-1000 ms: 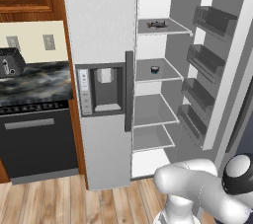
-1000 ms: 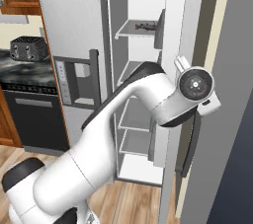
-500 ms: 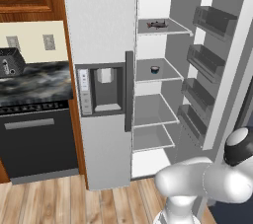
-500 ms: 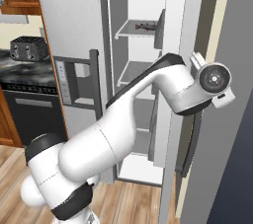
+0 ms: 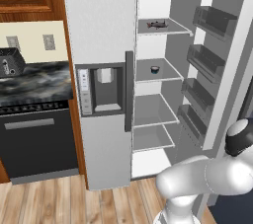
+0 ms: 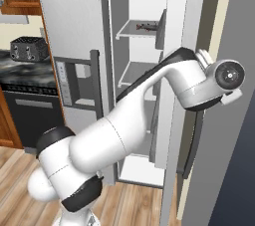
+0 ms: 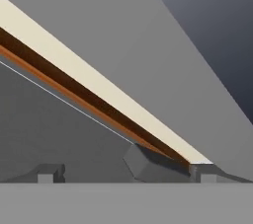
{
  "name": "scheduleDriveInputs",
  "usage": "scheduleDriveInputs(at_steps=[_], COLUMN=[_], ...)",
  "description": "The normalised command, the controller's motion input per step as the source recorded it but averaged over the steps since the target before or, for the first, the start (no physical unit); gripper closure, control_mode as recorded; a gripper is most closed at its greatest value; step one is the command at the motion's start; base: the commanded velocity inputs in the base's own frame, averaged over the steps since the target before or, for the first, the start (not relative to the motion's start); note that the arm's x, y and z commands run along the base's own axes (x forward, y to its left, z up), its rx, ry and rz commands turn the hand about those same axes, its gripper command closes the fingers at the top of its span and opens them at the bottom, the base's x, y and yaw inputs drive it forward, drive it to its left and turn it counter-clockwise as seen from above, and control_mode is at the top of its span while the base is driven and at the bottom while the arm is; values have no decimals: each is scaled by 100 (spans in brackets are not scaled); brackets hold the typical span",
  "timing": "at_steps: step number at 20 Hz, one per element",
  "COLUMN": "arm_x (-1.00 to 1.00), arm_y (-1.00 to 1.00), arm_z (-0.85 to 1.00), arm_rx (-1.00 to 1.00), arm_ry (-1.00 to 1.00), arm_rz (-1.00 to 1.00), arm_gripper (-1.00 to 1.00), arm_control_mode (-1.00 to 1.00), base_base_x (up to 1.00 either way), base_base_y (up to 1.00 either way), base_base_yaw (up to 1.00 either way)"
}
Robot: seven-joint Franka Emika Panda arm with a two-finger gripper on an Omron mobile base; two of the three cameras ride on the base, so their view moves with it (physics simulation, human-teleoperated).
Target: Pick up the frozen fish from the freezer, place it on any shelf in the fridge, and close the fridge and freezer doors when done.
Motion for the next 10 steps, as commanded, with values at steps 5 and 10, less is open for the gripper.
scheduleDriveInputs(at_steps=[5, 10], arm_x=[38, 9], arm_y=[0, 13], arm_z=[0, -2], arm_rx=[6, 7], arm_ry=[0, 0], arm_rz=[4, 1], arm_gripper=[-100, -100], arm_control_mode=[-100, -100], base_base_x=[0, 0], base_base_y=[0, 0], base_base_yaw=[0, 0])
